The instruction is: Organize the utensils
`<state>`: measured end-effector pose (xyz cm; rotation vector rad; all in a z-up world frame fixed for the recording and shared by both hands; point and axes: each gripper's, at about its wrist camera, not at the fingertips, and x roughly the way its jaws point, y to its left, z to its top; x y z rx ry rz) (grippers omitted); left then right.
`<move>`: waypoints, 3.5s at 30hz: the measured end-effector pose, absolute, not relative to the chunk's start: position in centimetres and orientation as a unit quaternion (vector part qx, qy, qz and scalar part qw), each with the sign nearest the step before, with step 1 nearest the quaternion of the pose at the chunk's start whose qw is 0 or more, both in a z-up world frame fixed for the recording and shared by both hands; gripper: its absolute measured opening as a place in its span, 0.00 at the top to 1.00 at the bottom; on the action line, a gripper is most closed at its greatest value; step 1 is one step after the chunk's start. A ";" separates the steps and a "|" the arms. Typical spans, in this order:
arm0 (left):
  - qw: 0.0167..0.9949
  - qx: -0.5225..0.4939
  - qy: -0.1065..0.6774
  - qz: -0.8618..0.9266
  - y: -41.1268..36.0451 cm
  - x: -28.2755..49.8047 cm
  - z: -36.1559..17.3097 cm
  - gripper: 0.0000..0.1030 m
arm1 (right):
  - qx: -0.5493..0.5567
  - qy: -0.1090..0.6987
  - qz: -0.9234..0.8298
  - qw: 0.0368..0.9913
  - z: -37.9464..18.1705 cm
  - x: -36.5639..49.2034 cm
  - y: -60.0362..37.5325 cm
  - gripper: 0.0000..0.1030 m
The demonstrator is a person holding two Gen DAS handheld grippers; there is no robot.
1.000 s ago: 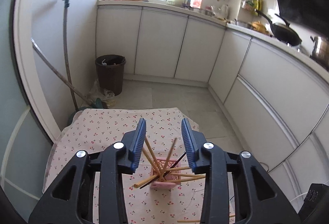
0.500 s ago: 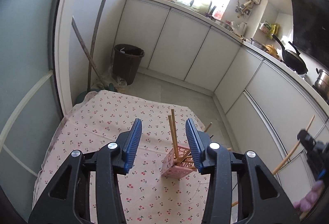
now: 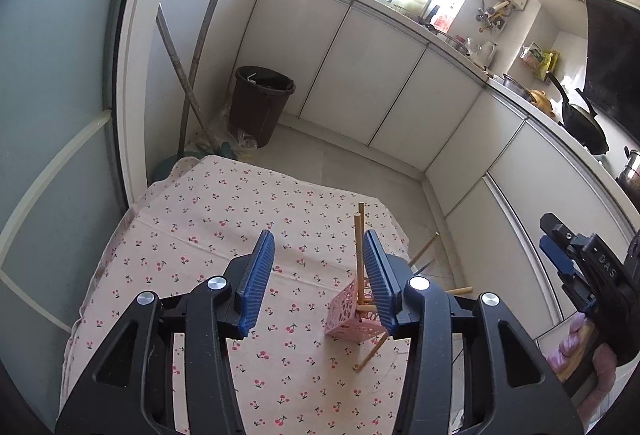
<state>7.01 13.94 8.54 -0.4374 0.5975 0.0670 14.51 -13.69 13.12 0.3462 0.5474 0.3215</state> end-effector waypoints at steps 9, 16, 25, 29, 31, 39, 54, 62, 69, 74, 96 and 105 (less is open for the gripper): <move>0.929 -0.222 0.296 0.032 14.6 5.7 9.0 0.43 | 0.151 0.358 0.125 0.913 6.7 8.6 -16.6 0.41; 0.921 -0.229 0.313 0.026 15.3 5.7 8.3 0.39 | 0.200 0.575 0.133 0.782 -8.4 7.3 -13.4 0.41; 0.917 -0.234 0.323 0.013 16.0 5.9 7.8 0.38 | 0.201 0.540 0.122 0.808 -9.6 12.4 -6.4 0.45; 0.913 -0.250 0.323 0.018 17.1 6.0 7.6 0.38 | 0.151 0.508 0.126 0.839 -8.9 13.3 -4.5 0.92; 0.911 -0.259 0.320 0.019 17.6 5.9 7.6 0.38 | 0.158 0.502 0.135 0.839 -8.6 12.6 -4.6 0.93; 0.909 -0.283 0.305 0.012 18.6 4.7 8.7 0.38 | 0.154 0.435 0.160 0.873 -2.5 6.9 -7.4 0.94; 0.907 -0.282 0.314 0.000 17.7 5.6 8.1 0.38 | 0.120 0.266 0.122 0.949 14.7 10.6 -10.0 0.93; 0.901 -0.283 0.328 0.005 18.0 6.7 7.1 0.38 | 0.100 0.272 0.074 0.954 11.9 16.6 -9.6 0.93; 0.901 -0.276 0.335 -0.001 17.2 6.8 7.0 0.38 | 0.110 0.268 0.086 0.953 10.4 17.6 -9.2 0.76; 0.916 -0.255 0.310 -0.022 15.7 5.4 8.6 0.36 | 0.108 0.252 0.091 0.957 11.8 14.0 -9.9 0.68; 0.972 -0.046 0.224 0.046 2.9 -0.1 3.7 0.07 | 0.036 0.296 -0.052 0.953 4.5 3.5 -16.7 0.07; 0.966 -0.037 0.253 0.034 1.2 1.1 2.9 0.07 | 0.034 0.293 -0.065 0.953 4.1 3.3 -17.5 0.07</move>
